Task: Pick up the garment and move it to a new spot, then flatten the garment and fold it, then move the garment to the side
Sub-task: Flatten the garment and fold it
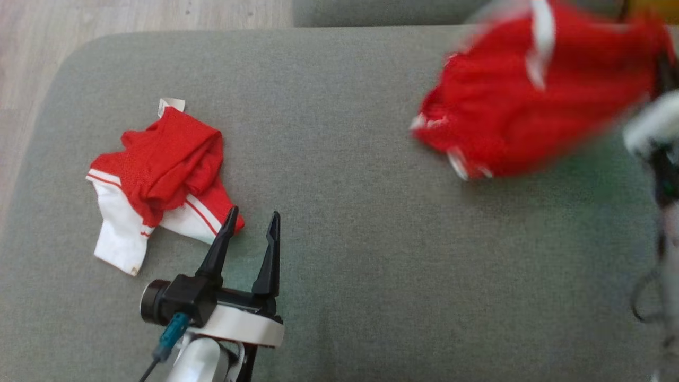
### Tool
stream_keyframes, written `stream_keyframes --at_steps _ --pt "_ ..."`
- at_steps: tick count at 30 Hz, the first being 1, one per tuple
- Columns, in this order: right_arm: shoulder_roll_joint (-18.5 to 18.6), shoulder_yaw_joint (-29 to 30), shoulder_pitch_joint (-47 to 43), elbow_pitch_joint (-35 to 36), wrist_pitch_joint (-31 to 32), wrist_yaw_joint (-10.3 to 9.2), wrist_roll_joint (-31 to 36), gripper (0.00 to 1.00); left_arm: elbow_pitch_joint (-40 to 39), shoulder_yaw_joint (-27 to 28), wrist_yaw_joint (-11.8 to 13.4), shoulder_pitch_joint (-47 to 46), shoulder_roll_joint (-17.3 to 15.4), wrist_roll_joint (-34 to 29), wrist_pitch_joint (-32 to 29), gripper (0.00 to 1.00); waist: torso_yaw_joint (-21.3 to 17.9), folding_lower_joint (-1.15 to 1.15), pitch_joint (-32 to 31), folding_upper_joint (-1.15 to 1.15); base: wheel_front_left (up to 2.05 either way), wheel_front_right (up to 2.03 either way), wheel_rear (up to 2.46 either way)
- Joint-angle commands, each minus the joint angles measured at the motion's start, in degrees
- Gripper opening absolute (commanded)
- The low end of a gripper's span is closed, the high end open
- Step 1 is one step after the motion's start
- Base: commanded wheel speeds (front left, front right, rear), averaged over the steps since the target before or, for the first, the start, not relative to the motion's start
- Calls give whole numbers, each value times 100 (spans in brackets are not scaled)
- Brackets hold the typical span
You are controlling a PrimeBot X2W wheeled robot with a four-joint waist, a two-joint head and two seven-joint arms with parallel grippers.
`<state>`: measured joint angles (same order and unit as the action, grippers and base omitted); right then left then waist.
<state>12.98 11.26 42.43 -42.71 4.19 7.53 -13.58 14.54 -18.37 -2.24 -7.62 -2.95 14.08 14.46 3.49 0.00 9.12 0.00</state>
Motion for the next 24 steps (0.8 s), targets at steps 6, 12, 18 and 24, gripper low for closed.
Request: stream_keyframes --at_steps 6,12,18,24 --pt "49 1019 433 -665 -536 -4 1435 100 -101 155 -32 -293 7 -16 53 100 20 0 96 0 0 0 0" --pt "-403 979 523 -720 -1143 -4 1863 100 -58 148 -11 -240 7 -2 53 100 -34 0 -58 0 0 0 0" --pt "-896 225 96 -372 -1747 -4 1626 100 -124 223 11 -121 7 15 53 100 -182 0 -307 0 0 0 0" --pt "-1005 -933 -998 528 -1901 -4 767 100 -256 231 61 30 7 43 53 100 -323 0 -475 0 0 0 0"
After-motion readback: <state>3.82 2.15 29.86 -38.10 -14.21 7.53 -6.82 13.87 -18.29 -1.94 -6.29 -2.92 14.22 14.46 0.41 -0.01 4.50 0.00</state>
